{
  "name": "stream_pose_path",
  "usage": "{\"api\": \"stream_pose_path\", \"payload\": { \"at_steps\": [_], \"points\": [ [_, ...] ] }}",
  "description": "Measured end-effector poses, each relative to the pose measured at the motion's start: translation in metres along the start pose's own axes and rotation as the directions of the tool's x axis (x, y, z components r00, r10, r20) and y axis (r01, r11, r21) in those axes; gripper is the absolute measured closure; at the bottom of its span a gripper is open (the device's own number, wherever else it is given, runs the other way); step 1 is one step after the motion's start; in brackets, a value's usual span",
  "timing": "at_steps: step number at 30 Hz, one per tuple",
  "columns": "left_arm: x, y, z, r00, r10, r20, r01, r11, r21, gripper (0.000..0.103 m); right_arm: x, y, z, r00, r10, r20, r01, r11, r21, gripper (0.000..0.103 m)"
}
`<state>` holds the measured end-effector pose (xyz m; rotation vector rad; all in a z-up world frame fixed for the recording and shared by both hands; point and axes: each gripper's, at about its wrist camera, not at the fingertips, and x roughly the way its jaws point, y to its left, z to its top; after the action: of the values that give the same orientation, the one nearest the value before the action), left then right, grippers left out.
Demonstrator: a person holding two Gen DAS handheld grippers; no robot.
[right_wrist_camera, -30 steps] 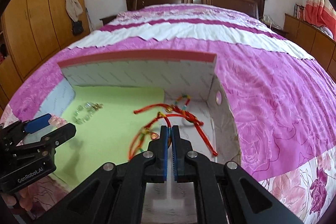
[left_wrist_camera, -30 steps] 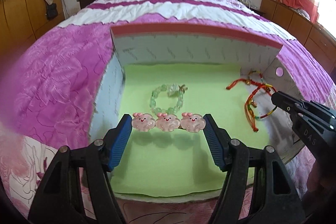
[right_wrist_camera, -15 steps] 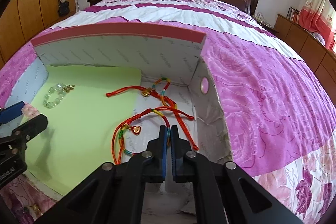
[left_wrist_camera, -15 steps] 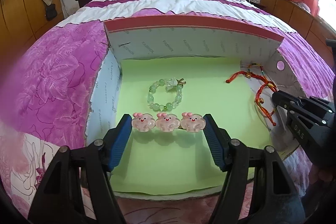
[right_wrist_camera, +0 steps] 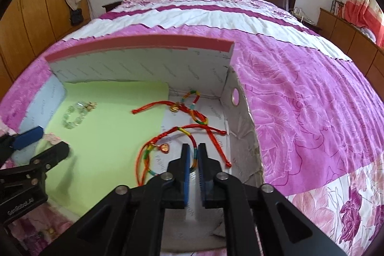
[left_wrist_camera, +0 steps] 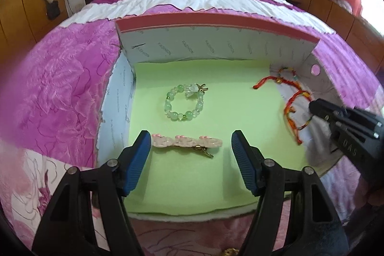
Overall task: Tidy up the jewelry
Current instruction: 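Withdraw both open tools from the box toward the remaining jewelry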
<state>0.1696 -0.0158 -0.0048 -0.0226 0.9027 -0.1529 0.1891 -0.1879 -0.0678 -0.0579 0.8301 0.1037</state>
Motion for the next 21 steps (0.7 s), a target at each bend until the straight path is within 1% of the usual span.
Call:
{"api": "stream_pose_path", "payload": {
  "at_steps": [1,2,5,7,11,14,21],
  "points": [
    [-0.002,0.002,0.000,1.000,-0.013,0.000,0.013,1.000,-0.014,0.041,-0.006,-0.001,0.000,1.000,0.021,0.009,-0.021,1.000,0.011,0.075],
    [-0.005,0.003,0.000,1.000,-0.023,0.002,0.023,0.999,-0.024,0.041,-0.009,-0.001,-0.001,0.999,0.041,0.017,-0.041,0.999,0.023,0.068],
    [-0.016,0.005,-0.001,0.999,-0.048,0.023,0.049,0.998,-0.034,0.041,-0.026,-0.005,-0.004,0.993,0.112,0.046,-0.115,0.991,0.062,0.067],
    [-0.027,0.004,-0.003,0.997,-0.065,0.039,0.066,0.997,-0.029,0.041,-0.036,-0.006,-0.007,0.988,0.138,0.067,-0.143,0.987,0.076,0.067],
    [-0.045,0.003,-0.007,0.995,-0.078,0.067,0.080,0.997,-0.017,0.041,-0.057,-0.006,-0.012,0.980,0.165,0.107,-0.175,0.981,0.089,0.067],
    [-0.057,0.003,-0.013,0.993,-0.096,0.074,0.097,0.995,-0.012,0.041,-0.074,-0.009,-0.017,0.974,0.186,0.133,-0.199,0.975,0.096,0.066],
    [-0.074,0.005,-0.029,0.991,-0.120,0.055,0.121,0.993,-0.007,0.041,-0.106,-0.016,-0.037,0.967,0.199,0.159,-0.217,0.971,0.102,0.064]
  ]
}}
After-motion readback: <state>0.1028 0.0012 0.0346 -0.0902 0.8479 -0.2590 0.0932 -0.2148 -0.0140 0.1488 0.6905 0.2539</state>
